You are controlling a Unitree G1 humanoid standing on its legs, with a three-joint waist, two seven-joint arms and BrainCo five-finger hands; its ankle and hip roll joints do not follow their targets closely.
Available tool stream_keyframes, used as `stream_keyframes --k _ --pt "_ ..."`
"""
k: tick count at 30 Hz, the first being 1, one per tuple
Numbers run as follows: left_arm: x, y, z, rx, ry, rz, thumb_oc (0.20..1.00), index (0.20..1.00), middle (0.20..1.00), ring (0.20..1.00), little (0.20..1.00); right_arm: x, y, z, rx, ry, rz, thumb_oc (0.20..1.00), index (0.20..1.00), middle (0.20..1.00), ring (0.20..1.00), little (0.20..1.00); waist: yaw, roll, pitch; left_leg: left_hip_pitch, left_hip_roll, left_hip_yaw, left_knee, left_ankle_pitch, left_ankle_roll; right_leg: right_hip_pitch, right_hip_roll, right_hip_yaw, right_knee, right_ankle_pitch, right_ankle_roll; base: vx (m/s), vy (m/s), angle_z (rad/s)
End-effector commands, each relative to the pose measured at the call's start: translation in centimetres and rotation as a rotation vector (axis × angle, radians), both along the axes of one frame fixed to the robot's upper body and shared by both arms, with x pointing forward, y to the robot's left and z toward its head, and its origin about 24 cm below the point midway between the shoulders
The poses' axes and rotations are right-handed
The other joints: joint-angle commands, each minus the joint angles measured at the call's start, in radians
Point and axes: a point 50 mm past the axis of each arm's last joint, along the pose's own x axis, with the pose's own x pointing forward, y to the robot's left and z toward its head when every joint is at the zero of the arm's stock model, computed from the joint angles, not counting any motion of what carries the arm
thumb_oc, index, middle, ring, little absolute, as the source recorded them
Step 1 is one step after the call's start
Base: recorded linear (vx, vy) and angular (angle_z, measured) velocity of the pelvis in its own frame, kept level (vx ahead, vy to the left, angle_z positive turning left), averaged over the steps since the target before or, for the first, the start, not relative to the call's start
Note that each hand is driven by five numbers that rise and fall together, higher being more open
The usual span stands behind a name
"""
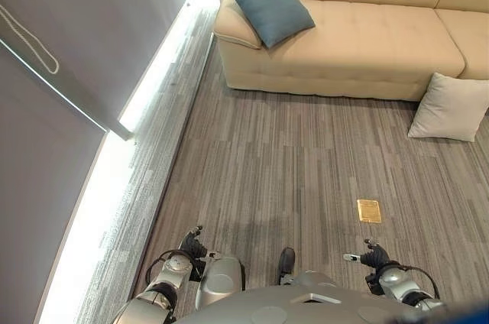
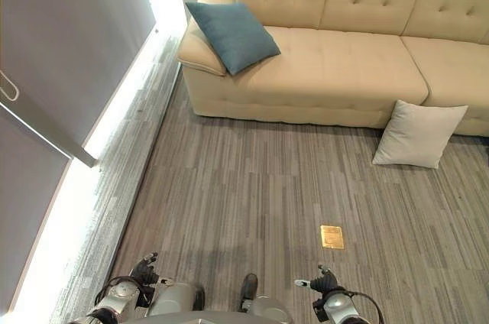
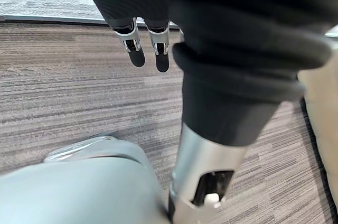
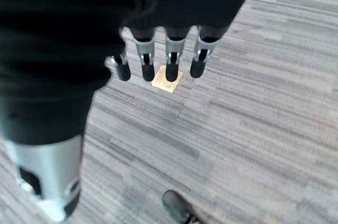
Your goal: Pick up all the scattered cushions and arrange them neatly on the sofa.
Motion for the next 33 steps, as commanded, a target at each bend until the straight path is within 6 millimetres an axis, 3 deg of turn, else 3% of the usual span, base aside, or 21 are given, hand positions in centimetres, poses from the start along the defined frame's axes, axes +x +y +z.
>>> stream_keyframes --k 1,3,5,10,13,16,18,20,22,23,25,29,30,32,33 --pt "0.0 0.1 -0.1 0.015 0.024 -0.034 1.000 1.000 1.000 1.000 1.000 -0.2 -1.1 0.3 -0.029 -0.013 -0.030 1.000 1.000 1.000 1.000 1.000 0.003 0.012 0.025 0.016 0.000 -0.009 -0.052 0.056 0.012 0.027 -0.027 0.048 0.055 -0.081 0.127 0.13 0.044 -0.06" --pt "-0.5 0.3 -0.2 0.024 0.045 -0.030 1.000 1.000 1.000 1.000 1.000 -0.2 -1.0 0.2 -0.020 -0.015 -0.033 1.000 1.000 1.000 1.000 1.000 0.007 0.009 0.018 0.018 0.008 0.000 -0.084 0.067 0.011 0.044 -0.017 0.059 0.057 -0.099 0.126 0.30 0.189 -0.19" --pt "-1.4 0.7 -0.5 0.030 0.082 -0.031 1.000 1.000 1.000 1.000 1.000 -0.6 -0.4 0.0 0.003 -0.004 -0.019 1.000 1.000 1.000 1.000 1.000 0.011 0.005 -0.008 0.056 -0.023 0.000 -0.104 0.054 0.033 0.050 -0.039 0.078 0.131 -0.106 0.145 0.43 0.310 -0.54" --pt "-1.5 1.7 -0.3 0.076 0.090 -0.037 1.000 1.000 1.000 1.000 1.000 0.9 0.5 0.3 0.022 -0.042 0.019 1.000 1.000 1.000 1.000 1.000 -0.006 0.037 0.014 0.140 -0.036 0.014 -0.144 0.029 0.073 -0.097 -0.061 0.092 0.447 -0.042 0.190 0.18 0.182 -0.33" --pt "-1.5 1.5 -0.4 0.064 0.086 -0.023 1.000 1.000 1.000 1.000 1.000 1.3 0.2 0.4 0.001 -0.039 0.037 1.000 1.000 1.000 1.000 1.000 -0.013 0.061 0.018 0.231 -0.061 -0.001 -0.175 -0.019 0.089 -0.160 -0.076 0.029 0.348 -0.039 0.167 0.38 0.085 0.00" --pt "-1.4 1.4 -0.4 0.057 0.079 -0.015 1.000 1.000 1.000 1.000 1.000 1.8 0.0 0.7 -0.022 -0.042 0.071 1.000 1.000 1.000 1.000 1.000 -0.031 0.065 0.026 0.296 -0.073 -0.021 -0.185 -0.055 0.083 -0.229 -0.109 -0.032 0.178 0.035 0.189 0.40 -0.059 -0.09" --pt "-1.2 1.3 -0.3 0.058 0.070 -0.019 1.000 1.000 1.000 1.000 1.000 1.9 -0.2 0.8 -0.029 -0.044 0.078 1.000 1.000 1.000 1.000 1.000 -0.054 0.063 0.028 0.337 -0.082 -0.045 -0.183 -0.089 0.081 -0.240 -0.100 0.023 0.142 0.055 0.200 0.54 -0.143 0.07" --pt "-1.7 0.9 -0.6 0.044 0.090 -0.019 1.000 1.000 1.000 1.000 1.000 1.0 -0.3 0.4 -0.023 -0.018 0.061 1.000 1.000 1.000 1.000 1.000 -0.059 0.058 0.006 0.376 -0.079 -0.062 -0.162 -0.127 0.066 -0.205 -0.095 0.026 0.139 0.064 0.181 0.51 -0.186 0.59" --pt "-1.5 0.5 -0.6 0.030 0.084 -0.025 1.000 1.000 1.000 1.000 1.000 0.7 -0.3 0.3 -0.016 -0.015 0.037 1.000 1.000 1.000 1.000 1.000 -0.063 0.056 0.003 0.342 -0.067 -0.058 -0.041 -0.098 0.029 -0.159 -0.082 0.015 0.120 0.055 0.163 0.28 -0.213 0.72" --pt "-0.7 0.0 -0.4 0.010 0.056 -0.027 1.000 1.000 1.000 1.000 1.000 0.9 -0.5 0.5 -0.015 -0.029 0.026 1.000 1.000 1.000 1.000 1.000 -0.053 0.035 0.020 0.248 -0.061 -0.042 0.139 -0.039 -0.007 -0.115 -0.086 0.013 0.104 0.038 0.144 0.23 -0.261 0.52" --pt "0.0 -0.3 -0.2 -0.010 0.031 -0.008 1.000 1.000 1.000 1.000 1.000 0.9 -0.5 0.4 -0.012 -0.025 0.015 1.000 1.000 1.000 1.000 1.000 -0.033 0.009 0.038 0.119 -0.040 -0.002 0.268 -0.026 -0.002 -0.067 -0.088 0.006 0.090 0.002 0.118 0.22 -0.225 0.15" --pt "-0.6 -0.2 -0.4 -0.008 0.053 -0.007 1.000 1.000 1.000 1.000 1.000 0.7 -0.5 0.4 -0.014 -0.024 0.013 1.000 1.000 1.000 1.000 1.000 -0.011 -0.003 0.036 0.070 -0.036 0.029 0.159 -0.060 0.024 -0.017 -0.075 0.009 0.068 -0.027 0.123 0.24 -0.052 -0.07" --pt "-1.0 -0.1 -0.6 -0.005 0.068 -0.004 1.000 1.000 1.000 1.000 1.000 0.4 -0.6 0.3 -0.022 -0.016 0.013 1.000 1.000 1.000 1.000 1.000 0.000 0.009 0.034 0.052 -0.026 0.033 0.048 -0.005 0.021 0.012 -0.053 0.013 0.058 -0.048 0.125 0.26 0.026 -0.28" --pt "-1.3 0.2 -0.6 0.000 0.075 0.005 1.000 1.000 1.000 1.000 1.000 0.2 -0.8 0.3 -0.032 -0.010 0.010 1.000 1.000 1.000 1.000 1.000 0.015 0.024 0.030 0.010 0.000 0.032 -0.049 0.085 0.004 0.057 -0.024 0.023 0.051 -0.081 0.125 0.36 0.056 -0.41" --pt "-1.3 0.2 -0.6 0.000 0.075 0.006 1.000 1.000 1.000 1.000 1.000 0.2 -0.8 0.3 -0.032 -0.010 0.010 1.000 1.000 1.000 1.000 1.000 0.015 0.023 0.031 0.012 -0.001 0.032 -0.050 0.086 0.004 0.058 -0.025 0.023 0.052 -0.082 0.125 0.26 0.054 -0.31"
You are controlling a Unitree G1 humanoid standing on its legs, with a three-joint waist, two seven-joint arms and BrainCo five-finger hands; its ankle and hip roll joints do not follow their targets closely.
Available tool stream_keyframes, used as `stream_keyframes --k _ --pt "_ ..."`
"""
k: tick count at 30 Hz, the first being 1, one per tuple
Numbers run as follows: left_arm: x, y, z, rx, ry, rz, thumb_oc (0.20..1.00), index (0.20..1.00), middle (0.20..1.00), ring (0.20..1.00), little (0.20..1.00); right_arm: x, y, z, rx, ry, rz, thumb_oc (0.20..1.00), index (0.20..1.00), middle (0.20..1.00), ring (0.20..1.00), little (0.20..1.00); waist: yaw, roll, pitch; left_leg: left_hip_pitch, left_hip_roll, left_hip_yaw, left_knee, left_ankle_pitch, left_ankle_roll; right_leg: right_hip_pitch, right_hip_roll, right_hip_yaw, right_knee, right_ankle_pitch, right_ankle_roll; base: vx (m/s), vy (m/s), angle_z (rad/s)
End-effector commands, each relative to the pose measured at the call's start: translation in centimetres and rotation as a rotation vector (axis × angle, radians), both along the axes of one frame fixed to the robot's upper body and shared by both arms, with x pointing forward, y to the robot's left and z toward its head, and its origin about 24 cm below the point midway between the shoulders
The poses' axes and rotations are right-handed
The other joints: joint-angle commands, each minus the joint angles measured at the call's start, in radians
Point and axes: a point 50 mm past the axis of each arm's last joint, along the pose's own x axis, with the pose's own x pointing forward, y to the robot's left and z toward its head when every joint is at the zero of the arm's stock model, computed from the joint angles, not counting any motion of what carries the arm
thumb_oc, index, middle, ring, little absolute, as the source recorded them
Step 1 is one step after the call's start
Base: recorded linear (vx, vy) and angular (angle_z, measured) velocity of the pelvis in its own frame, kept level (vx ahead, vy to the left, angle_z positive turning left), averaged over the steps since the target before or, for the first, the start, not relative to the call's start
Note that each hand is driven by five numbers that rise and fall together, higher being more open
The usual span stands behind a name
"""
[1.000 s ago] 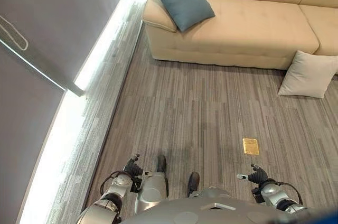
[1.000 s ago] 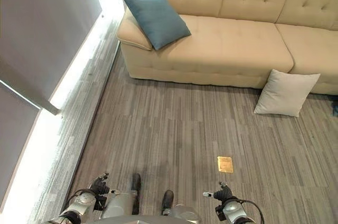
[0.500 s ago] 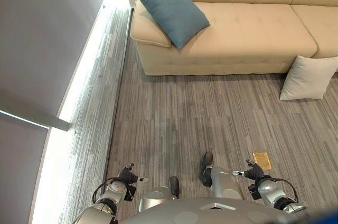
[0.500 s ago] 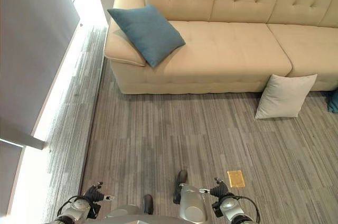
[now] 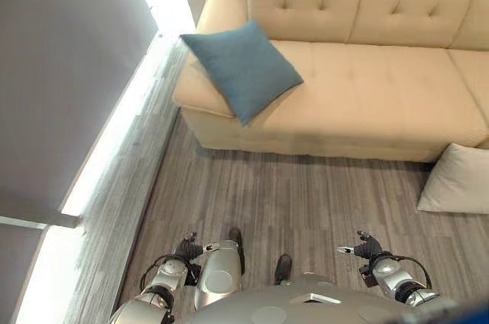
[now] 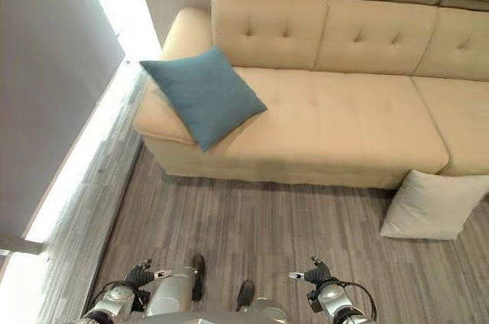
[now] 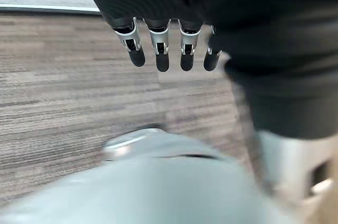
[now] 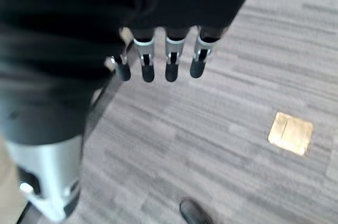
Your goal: Pick up all the scattered cushions and arrange them neatly on the sofa.
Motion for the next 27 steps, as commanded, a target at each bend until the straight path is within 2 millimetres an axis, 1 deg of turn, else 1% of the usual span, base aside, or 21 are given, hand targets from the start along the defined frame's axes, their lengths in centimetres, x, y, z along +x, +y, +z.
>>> stream_keyframes --k 1,2,3,4,7,8,9,10,11,13,14,15,16,17,19,22,23,24,25,26,27 --pt "0.2 -0.6 -0.1 -0.002 0.008 -0.037 1.000 1.000 1.000 1.000 1.000 -0.7 -1.2 0.2 -0.026 -0.008 -0.030 1.000 1.000 1.000 1.000 1.000 0.026 0.011 0.017 0.086 -0.003 0.006 0.060 -0.016 0.029 -0.035 -0.043 0.056 0.057 -0.002 0.113 0.27 0.103 -0.29" --pt "-0.4 -0.4 -0.3 -0.003 0.025 -0.017 1.000 1.000 1.000 1.000 1.000 -1.2 -0.9 0.0 -0.012 0.007 -0.028 1.000 1.000 1.000 1.000 1.000 0.033 0.011 0.003 0.120 -0.016 0.001 0.028 -0.034 0.045 -0.020 -0.039 0.069 0.077 -0.020 0.113 0.36 0.160 -0.43" --pt "-0.9 -0.3 -0.4 0.000 0.041 -0.009 1.000 1.000 1.000 1.000 1.000 -1.3 -0.9 -0.1 -0.014 0.010 -0.025 1.000 1.000 1.000 1.000 1.000 0.038 0.010 -0.009 0.129 -0.029 -0.004 0.028 -0.040 0.053 -0.010 -0.045 0.071 0.097 -0.029 0.123 0.43 0.233 -0.73" --pt "-1.3 -0.1 -0.5 0.008 0.052 -0.008 1.000 1.000 1.000 1.000 1.000 -1.3 -0.7 -0.1 -0.006 0.010 -0.023 1.000 1.000 1.000 1.000 1.000 0.046 0.009 -0.020 0.155 -0.044 -0.001 0.019 -0.057 0.067 -0.021 -0.059 0.079 0.170 -0.030 0.135 0.29 0.206 -0.61" --pt "-1.0 0.4 -0.3 0.022 0.046 -0.015 1.000 1.000 1.000 1.000 1.000 -0.2 -0.5 0.2 -0.008 -0.015 0.008 1.000 1.000 1.000 1.000 1.000 0.040 0.027 -0.006 0.203 -0.057 0.004 0.018 -0.090 0.107 -0.141 -0.099 0.078 0.412 0.042 0.183 0.20 0.189 -0.12" --pt "-0.5 0.6 -0.1 0.030 0.031 -0.026 1.000 1.000 1.000 1.000 1.000 0.4 -0.5 0.4 -0.007 -0.036 0.019 1.000 1.000 1.000 1.000 1.000 0.027 0.044 0.002 0.231 -0.059 -0.004 0.015 -0.106 0.121 -0.212 -0.105 0.080 0.513 0.080 0.191 0.28 0.136 0.21" --pt "-0.4 0.5 0.0 0.029 0.026 -0.031 1.000 1.000 1.000 1.000 1.000 0.8 -0.6 0.6 -0.015 -0.047 0.023 1.000 1.000 1.000 1.000 1.000 0.023 0.052 0.002 0.261 -0.068 -0.009 0.005 -0.123 0.126 -0.230 -0.134 0.051 0.460 0.064 0.182 0.25 0.089 0.10" --pt "-0.4 0.5 -0.1 0.029 0.026 -0.031 1.000 1.000 1.000 1.000 1.000 0.8 -0.6 0.6 -0.015 -0.047 0.023 1.000 1.000 1.000 1.000 1.000 0.021 0.053 0.005 0.265 -0.068 -0.011 0.005 -0.123 0.125 -0.225 -0.134 0.048 0.459 0.063 0.182 0.30 -0.024 0.02" --pt "-0.2 0.4 0.0 0.027 0.022 -0.034 1.000 1.000 1.000 1.000 1.000 1.1 -0.8 0.8 -0.021 -0.055 0.027 1.000 1.000 1.000 1.000 1.000 0.012 0.064 0.000 0.292 -0.069 -0.026 -0.009 -0.139 0.124 -0.245 -0.138 0.042 0.382 0.043 0.164 0.22 -0.058 0.06" --pt "-0.2 0.4 0.0 0.025 0.016 -0.028 1.000 1.000 1.000 1.000 1.000 1.4 -0.9 0.9 -0.023 -0.062 0.025 1.000 1.000 1.000 1.000 1.000 0.001 0.066 0.000 0.309 -0.073 -0.041 -0.018 -0.147 0.121 -0.279 -0.145 0.062 0.311 0.064 0.165 0.22 -0.072 0.27" --pt "-0.2 0.4 0.0 0.024 0.016 -0.028 1.000 1.000 1.000 1.000 1.000 1.4 -0.9 0.9 -0.023 -0.062 0.025 1.000 1.000 1.000 1.000 1.000 0.001 0.067 0.002 0.313 -0.072 -0.042 -0.019 -0.148 0.121 -0.275 -0.143 0.062 0.309 0.064 0.165 0.25 -0.124 0.22" --pt "-0.1 0.4 0.0 0.024 0.010 -0.022 1.000 1.000 1.000 1.000 1.000 1.5 -1.0 1.0 -0.028 -0.063 0.027 1.000 1.000 1.000 1.000 1.000 -0.015 0.067 0.009 0.340 -0.077 -0.071 -0.023 -0.162 0.116 -0.305 -0.150 0.109 0.212 0.107 0.180 0.25 -0.134 0.21" --pt "0.0 0.3 0.0 0.022 0.005 -0.015 1.000 1.000 1.000 1.000 1.000 1.6 -1.0 1.0 -0.029 -0.062 0.030 1.000 1.000 1.000 1.000 1.000 -0.022 0.067 0.012 0.351 -0.077 -0.079 -0.026 -0.165 0.113 -0.318 -0.149 0.133 0.192 0.121 0.185 0.39 -0.246 0.27" --pt "0.0 0.4 0.0 0.022 0.005 -0.010 1.000 1.000 1.000 1.000 1.000 1.5 -1.0 0.9 -0.029 -0.060 0.026 1.000 1.000 1.000 1.000 1.000 -0.027 0.055 0.009 0.371 -0.082 -0.089 -0.025 -0.185 0.105 -0.304 -0.151 0.151 0.160 0.135 0.192 0.36 -0.261 0.33" --pt "-0.4 0.2 -0.1 0.017 0.015 -0.004 1.000 1.000 1.000 1.000 1.000 0.9 -1.1 0.7 -0.026 -0.041 0.019 1.000 1.000 1.000 1.000 1.000 -0.028 0.047 -0.008 0.386 -0.069 -0.105 -0.030 -0.190 0.086 -0.271 -0.141 0.139 0.137 0.141 0.177 0.30 -0.270 0.52" --pt "-0.1 -0.1 -0.1 0.004 0.004 0.005 1.000 1.000 1.000 1.000 1.000 0.4 -1.4 0.7 -0.019 -0.043 -0.017 1.000 1.000 1.000 1.000 1.000 -0.031 0.038 -0.019 0.363 -0.047 -0.099 0.000 -0.191 0.056 -0.224 -0.130 0.101 0.101 0.131 0.167 0.15 -0.206 0.91" --pt "0.3 -0.3 0.0 -0.004 -0.009 0.002 1.000 1.000 1.000 1.000 1.000 0.5 -1.7 0.8 -0.019 -0.054 -0.039 1.000 1.000 1.000 1.000 1.000 -0.031 0.026 -0.012 0.319 -0.040 -0.086 0.084 -0.188 0.038 -0.198 -0.125 0.084 0.085 0.117 0.151 0.12 -0.247 0.51" --pt "0.6 -0.4 0.1 -0.008 -0.019 0.006 1.000 1.000 1.000 1.000 1.000 0.4 -1.9 0.8 -0.019 -0.057 -0.046 1.000 1.000 1.000 1.000 1.000 -0.027 0.018 -0.005 0.280 -0.034 -0.070 0.145 -0.182 0.032 -0.169 -0.121 0.070 0.069 0.098 0.138 0.08 -0.185 0.53" --pt "0.6 -0.4 0.1 -0.008 -0.019 0.006 1.000 1.000 1.000 1.000 1.000 0.4 -1.9 0.8 -0.019 -0.057 -0.046 1.000 1.000 1.000 1.000 1.000 -0.028 0.019 -0.005 0.278 -0.033 -0.071 0.149 -0.184 0.032 -0.169 -0.121 0.069 0.068 0.098 0.138 0.06 -0.113 0.58" --pt "0.9 -0.3 0.2 -0.008 -0.036 0.028 1.000 1.000 1.000 1.000 1.000 0.5 -2.2 0.9 -0.023 -0.069 -0.064 1.000 1.000 1.000 1.000 1.000 -0.022 0.012 0.002 0.236 -0.017 -0.026 0.151 -0.172 0.034 -0.144 -0.126 0.042 0.054 0.081 0.132 0.04 -0.045 0.60" --pt "1.0 -0.2 0.3 -0.006 -0.044 0.035 1.000 1.000 1.000 1.000 1.000 0.5 -2.4 1.0 -0.025 -0.075 -0.076 1.000 1.000 1.000 1.000 1.000 -0.018 0.010 0.002 0.219 -0.009 -0.010 0.141 -0.161 0.035 -0.137 -0.126 0.032 0.049 0.078 0.132 0.07 -0.034 0.51"
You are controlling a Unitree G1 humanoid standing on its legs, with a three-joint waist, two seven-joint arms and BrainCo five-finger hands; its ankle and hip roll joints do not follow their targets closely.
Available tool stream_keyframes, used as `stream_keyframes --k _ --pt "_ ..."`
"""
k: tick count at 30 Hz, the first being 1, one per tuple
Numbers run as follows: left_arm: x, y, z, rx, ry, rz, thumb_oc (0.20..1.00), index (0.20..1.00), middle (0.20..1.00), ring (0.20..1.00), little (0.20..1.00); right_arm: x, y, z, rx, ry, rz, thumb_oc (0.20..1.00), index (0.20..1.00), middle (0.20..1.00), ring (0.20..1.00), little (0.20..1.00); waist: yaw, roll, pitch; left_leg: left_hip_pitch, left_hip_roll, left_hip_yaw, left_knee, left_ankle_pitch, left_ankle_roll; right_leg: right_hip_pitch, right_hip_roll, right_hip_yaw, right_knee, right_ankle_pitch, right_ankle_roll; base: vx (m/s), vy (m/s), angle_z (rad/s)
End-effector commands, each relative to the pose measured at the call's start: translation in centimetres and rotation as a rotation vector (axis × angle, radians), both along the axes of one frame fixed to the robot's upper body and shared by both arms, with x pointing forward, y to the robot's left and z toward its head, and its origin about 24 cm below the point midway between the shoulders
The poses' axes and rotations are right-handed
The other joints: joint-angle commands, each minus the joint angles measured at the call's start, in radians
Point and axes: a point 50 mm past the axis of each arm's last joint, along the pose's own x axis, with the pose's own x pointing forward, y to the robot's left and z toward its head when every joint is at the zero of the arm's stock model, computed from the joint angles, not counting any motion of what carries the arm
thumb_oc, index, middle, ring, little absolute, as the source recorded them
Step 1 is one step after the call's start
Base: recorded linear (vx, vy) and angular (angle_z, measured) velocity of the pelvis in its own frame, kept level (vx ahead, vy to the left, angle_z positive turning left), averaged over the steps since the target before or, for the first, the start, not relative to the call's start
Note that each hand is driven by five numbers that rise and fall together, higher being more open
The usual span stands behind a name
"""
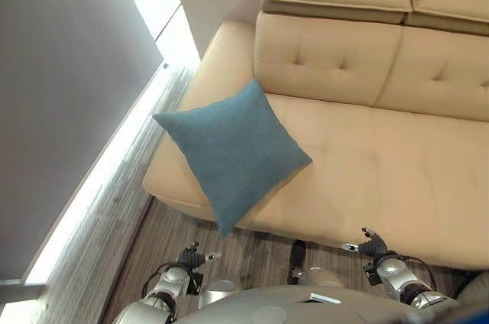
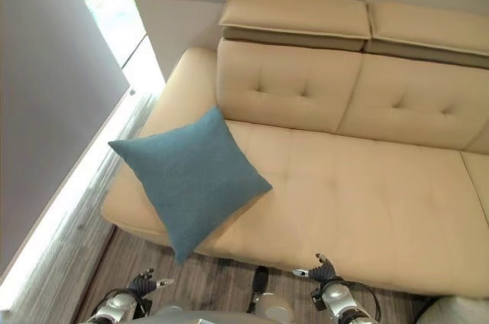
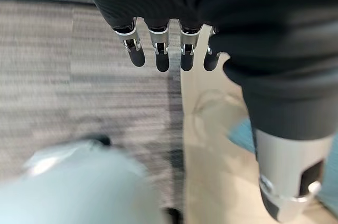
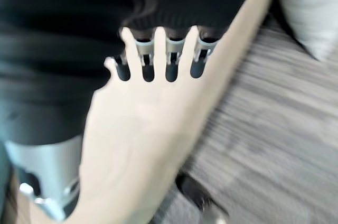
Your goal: Pick up all the scattered cushions and arrange them neatly on the sofa.
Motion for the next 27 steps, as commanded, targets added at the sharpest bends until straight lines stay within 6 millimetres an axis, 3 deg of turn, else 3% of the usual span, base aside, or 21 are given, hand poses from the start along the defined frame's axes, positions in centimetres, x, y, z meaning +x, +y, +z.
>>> stream_keyframes --k 1,4,8,11,16,21,24,27 --pt "1.8 0.0 0.6 0.007 -0.069 0.027 1.000 1.000 1.000 1.000 1.000 0.0 -2.1 0.7 -0.037 -0.034 -0.057 1.000 1.000 1.000 1.000 1.000 -0.033 0.018 0.030 -0.018 -0.016 0.076 -0.290 0.033 0.068 0.032 -0.031 0.011 0.047 -0.083 0.162 0.06 0.000 0.53" --pt "2.2 0.8 1.1 0.028 -0.116 0.076 1.000 1.000 1.000 1.000 1.000 0.7 -2.3 1.1 -0.034 -0.081 -0.085 1.000 1.000 1.000 1.000 1.000 -0.024 0.018 0.032 -0.024 0.001 0.089 -0.325 0.058 0.068 0.043 -0.023 -0.002 0.061 -0.099 0.158 0.08 0.004 0.23" --pt "2.3 1.3 1.4 0.041 -0.162 0.123 1.000 1.000 1.000 1.000 1.000 1.8 -2.4 1.8 -0.036 -0.151 -0.092 1.000 1.000 1.000 1.000 1.000 -0.014 0.012 0.015 -0.003 -0.015 0.072 -0.373 0.067 0.070 0.064 -0.018 -0.006 0.051 -0.102 0.162 0.15 0.036 -0.02" --pt "3.0 2.3 2.4 0.070 -0.250 0.157 1.000 1.000 1.000 1.000 1.000 4.1 -2.8 3.5 -0.046 -0.283 -0.069 1.000 1.000 1.000 1.000 1.000 0.007 -0.001 0.005 0.041 -0.025 0.077 -0.430 0.068 0.076 0.072 -0.022 -0.006 0.050 -0.104 0.174 0.14 0.035 -0.04" --pt "6.5 1.8 4.7 0.050 -0.429 0.145 1.000 1.000 1.000 1.000 1.000 7.4 -2.9 5.9 -0.042 -0.426 -0.067 1.000 1.000 1.000 1.000 1.000 0.022 -0.014 0.028 0.027 -0.023 0.079 -0.451 0.073 0.076 0.038 -0.025 -0.013 0.056 -0.100 0.181 -0.01 -0.035 0.10" --pt "12.0 -0.7 9.3 -0.079 -0.725 0.143 1.000 1.000 1.000 1.000 1.000 12.5 -3.3 10.6 -0.107 -0.626 -0.005 1.000 1.000 1.000 1.000 1.000 0.029 -0.009 0.109 -0.099 -0.002 0.061 -0.438 0.102 0.056 -0.094 -0.032 -0.035 0.077 -0.081 0.175 -0.15 -0.098 0.20" --pt "13.4 -1.4 10.4 -0.104 -0.782 0.140 1.000 1.000 1.000 1.000 1.000 14.1 -3.1 12.1 -0.112 -0.692 0.003 1.000 1.000 1.000 1.000 1.000 0.028 -0.006 0.127 -0.161 0.007 0.051 -0.423 0.114 0.051 -0.153 -0.035 -0.041 0.092 -0.074 0.171 -0.11 -0.095 0.12" --pt "15.9 -2.3 12.6 -0.144 -0.887 0.153 1.000 1.000 1.000 1.000 1.000 16.7 -2.6 15.2 -0.076 -0.844 -0.043 1.000 1.000 1.000 1.000 1.000 0.028 -0.005 0.140 -0.253 0.018 0.041 -0.403 0.132 0.045 -0.247 -0.037 -0.049 0.117 -0.064 0.167 -0.09 -0.086 -0.04"
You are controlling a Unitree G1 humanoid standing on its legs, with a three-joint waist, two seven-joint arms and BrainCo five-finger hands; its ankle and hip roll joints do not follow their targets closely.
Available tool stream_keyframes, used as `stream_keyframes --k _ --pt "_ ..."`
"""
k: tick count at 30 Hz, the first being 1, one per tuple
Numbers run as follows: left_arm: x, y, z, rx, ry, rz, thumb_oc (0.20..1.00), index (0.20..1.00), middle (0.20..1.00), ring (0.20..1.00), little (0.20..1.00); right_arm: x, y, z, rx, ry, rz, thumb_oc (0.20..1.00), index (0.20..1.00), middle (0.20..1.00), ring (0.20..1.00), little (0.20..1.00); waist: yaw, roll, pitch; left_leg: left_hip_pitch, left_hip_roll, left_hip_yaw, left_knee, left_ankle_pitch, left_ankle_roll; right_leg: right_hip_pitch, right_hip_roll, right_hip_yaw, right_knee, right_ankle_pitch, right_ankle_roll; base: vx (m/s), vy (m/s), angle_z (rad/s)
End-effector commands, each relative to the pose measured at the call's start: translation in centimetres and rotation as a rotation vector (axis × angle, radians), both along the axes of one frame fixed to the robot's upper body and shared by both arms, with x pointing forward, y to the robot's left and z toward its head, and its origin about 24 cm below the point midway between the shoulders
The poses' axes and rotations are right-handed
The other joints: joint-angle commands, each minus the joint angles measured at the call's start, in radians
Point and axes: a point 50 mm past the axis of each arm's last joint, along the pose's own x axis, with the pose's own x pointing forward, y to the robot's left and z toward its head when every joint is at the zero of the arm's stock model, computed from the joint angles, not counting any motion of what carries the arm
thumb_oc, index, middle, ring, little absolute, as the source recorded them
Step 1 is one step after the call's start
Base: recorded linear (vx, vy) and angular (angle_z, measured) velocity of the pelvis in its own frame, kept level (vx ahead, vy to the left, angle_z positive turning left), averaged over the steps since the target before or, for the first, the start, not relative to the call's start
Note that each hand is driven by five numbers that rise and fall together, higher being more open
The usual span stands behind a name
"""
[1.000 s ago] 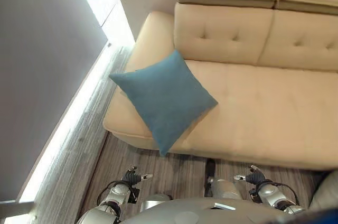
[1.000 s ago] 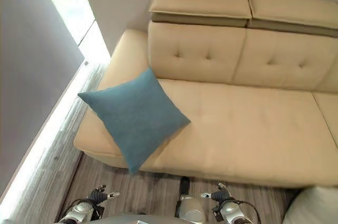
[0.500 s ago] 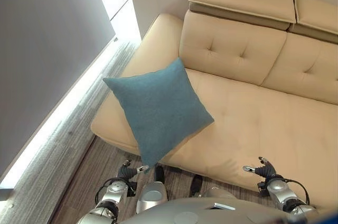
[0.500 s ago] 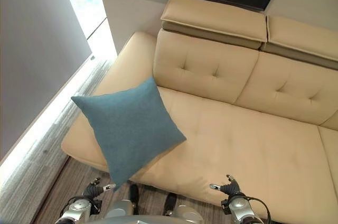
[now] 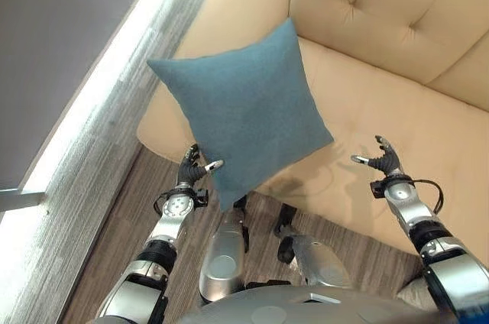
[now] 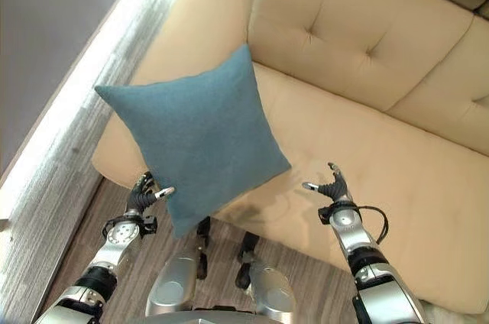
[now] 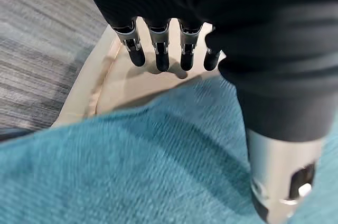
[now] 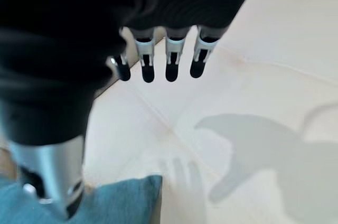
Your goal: Pick up all the scattered cushions and arrange them neatly on the sofa.
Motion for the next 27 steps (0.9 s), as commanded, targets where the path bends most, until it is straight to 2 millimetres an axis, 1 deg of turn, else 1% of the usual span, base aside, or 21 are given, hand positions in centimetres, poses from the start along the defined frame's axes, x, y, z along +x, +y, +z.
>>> stream_keyframes --k 1,2,4,5,8,10,12,13,16,17,19,20,23,25,27 --pt "0.5 -0.8 0.5 -0.056 -0.065 0.021 1.000 1.000 1.000 1.000 1.000 0.0 -0.9 1.7 0.016 -0.124 -0.036 1.000 1.000 1.000 1.000 1.000 0.006 -0.044 -0.067 0.021 0.012 0.008 0.018 -0.083 -0.059 -0.054 -0.099 0.048 0.024 0.044 0.092 0.03 -0.078 0.02" --pt "0.8 -1.1 0.9 -0.067 -0.081 0.015 1.000 1.000 1.000 1.000 1.000 0.6 -0.6 2.4 0.035 -0.162 -0.034 1.000 1.000 1.000 1.000 1.000 0.007 -0.040 -0.071 0.022 0.018 0.002 0.016 -0.106 -0.068 -0.057 -0.090 0.058 0.025 0.025 0.099 0.05 -0.053 0.03" --pt "1.5 -1.4 1.9 -0.074 -0.122 -0.007 1.000 1.000 1.000 1.000 1.000 1.6 -0.3 4.0 0.088 -0.231 -0.028 1.000 1.000 1.000 1.000 1.000 0.007 -0.034 -0.068 -0.015 0.021 -0.002 0.023 -0.098 -0.072 -0.097 -0.092 0.057 0.032 0.031 0.100 0.02 -0.030 0.02" --pt "1.5 -1.4 1.9 -0.074 -0.123 -0.007 1.000 1.000 1.000 1.000 1.000 1.6 -0.3 4.0 0.088 -0.231 -0.028 1.000 1.000 1.000 1.000 1.000 0.007 -0.033 -0.068 -0.016 0.021 -0.002 0.023 -0.098 -0.072 -0.098 -0.092 0.057 0.032 0.031 0.100 -0.02 -0.036 -0.04" --pt "2.1 -1.7 3.1 -0.093 -0.181 -0.052 1.000 1.000 1.000 1.000 1.000 3.0 -0.3 6.5 0.140 -0.302 0.018 1.000 1.000 1.000 1.000 1.000 0.014 -0.023 -0.070 -0.066 0.020 -0.007 0.025 -0.087 -0.080 -0.148 -0.098 0.055 0.031 0.041 0.103 -0.01 -0.043 0.02" --pt "2.1 -1.9 3.7 -0.113 -0.210 -0.066 1.000 1.000 1.000 1.000 1.000 3.6 -0.2 7.6 0.151 -0.327 0.052 1.000 1.000 1.000 1.000 1.000 0.022 -0.018 -0.070 -0.091 0.016 -0.010 0.028 -0.083 -0.082 -0.172 -0.100 0.054 0.031 0.045 0.104 -0.01 -0.037 0.08" --pt "2.1 -1.9 3.8 -0.126 -0.219 -0.066 1.000 1.000 1.000 1.000 1.000 3.7 0.1 7.8 0.143 -0.328 0.072 1.000 1.000 1.000 1.000 1.000 0.026 -0.016 -0.069 -0.103 0.017 -0.012 0.033 -0.084 -0.083 -0.185 -0.102 0.053 0.034 0.045 0.105 -0.01 -0.034 0.03" --pt "2.6 -2.2 4.5 -0.152 -0.251 -0.065 1.000 1.000 1.000 1.000 1.000 4.5 0.8 8.6 0.100 -0.330 0.114 1.000 1.000 1.000 1.000 1.000 0.034 -0.010 -0.063 -0.137 0.017 -0.016 0.055 -0.087 -0.084 -0.215 -0.107 0.054 0.045 0.045 0.103 -0.03 -0.051 0.06" --pt "3.6 -2.7 5.8 -0.170 -0.297 -0.072 1.000 1.000 1.000 1.000 1.000 5.3 2.0 9.2 0.095 -0.332 0.153 1.000 1.000 1.000 1.000 1.000 0.039 -0.003 -0.058 -0.171 0.015 -0.022 0.071 -0.090 -0.085 -0.250 -0.112 0.058 0.056 0.045 0.102 -0.02 -0.025 0.10" --pt "4.2 -3.1 6.8 -0.177 -0.335 -0.084 1.000 1.000 1.000 1.000 1.000 5.9 2.6 9.9 0.096 -0.340 0.178 1.000 1.000 1.000 1.000 1.000 0.045 0.000 -0.056 -0.191 0.014 -0.026 0.079 -0.089 -0.085 -0.271 -0.114 0.062 0.062 0.046 0.102 0.00 -0.020 0.09" --pt "4.8 -3.6 7.9 -0.190 -0.379 -0.097 1.000 1.000 1.000 1.000 1.000 6.5 3.2 10.7 0.081 -0.345 0.206 1.000 1.000 1.000 1.000 1.000 0.051 0.002 -0.054 -0.218 0.015 -0.031 0.091 -0.090 -0.086 -0.295 -0.118 0.060 0.070 0.046 0.101 0.00 -0.026 0.05" --pt "5.3 -4.2 9.0 -0.205 -0.423 -0.112 1.000 1.000 1.000 1.000 1.000 6.9 3.8 11.2 0.079 -0.352 0.229 1.000 1.000 1.000 1.000 1.000 0.056 0.006 -0.049 -0.235 0.014 -0.035 0.098 -0.092 -0.086 -0.315 -0.120 0.064 0.076 0.045 0.100 0.01 -0.018 0.05" --pt "5.8 -5.0 10.4 -0.227 -0.476 -0.126 1.000 1.000 1.000 1.000 1.000 7.4 4.7 11.8 0.091 -0.368 0.251 1.000 1.000 1.000 1.000 1.000 0.058 0.011 -0.047 -0.261 0.011 -0.043 0.107 -0.096 -0.084 -0.344 -0.123 0.068 0.086 0.043 0.100 0.01 -0.009 0.10" --pt "6.3 -6.1 12.3 -0.272 -0.551 -0.145 1.000 1.000 1.000 1.000 1.000 8.0 6.1 12.5 0.097 -0.384 0.282 1.000 1.000 1.000 1.000 1.000 0.065 0.016 -0.044 -0.296 0.005 -0.051 0.119 -0.099 -0.082 -0.375 -0.127 0.074 0.090 0.044 0.102 0.03 -0.018 0.05" --pt "6.5 -6.8 13.2 -0.295 -0.587 -0.153 1.000 1.000 1.000 1.000 1.000 8.2 6.7 12.7 0.089 -0.385 0.298 1.000 1.000 1.000 1.000 1.000 0.067 0.019 -0.044 -0.316 0.002 -0.056 0.124 -0.098 -0.082 -0.393 -0.129 0.073 0.092 0.045 0.103 0.03 -0.020 0.04"
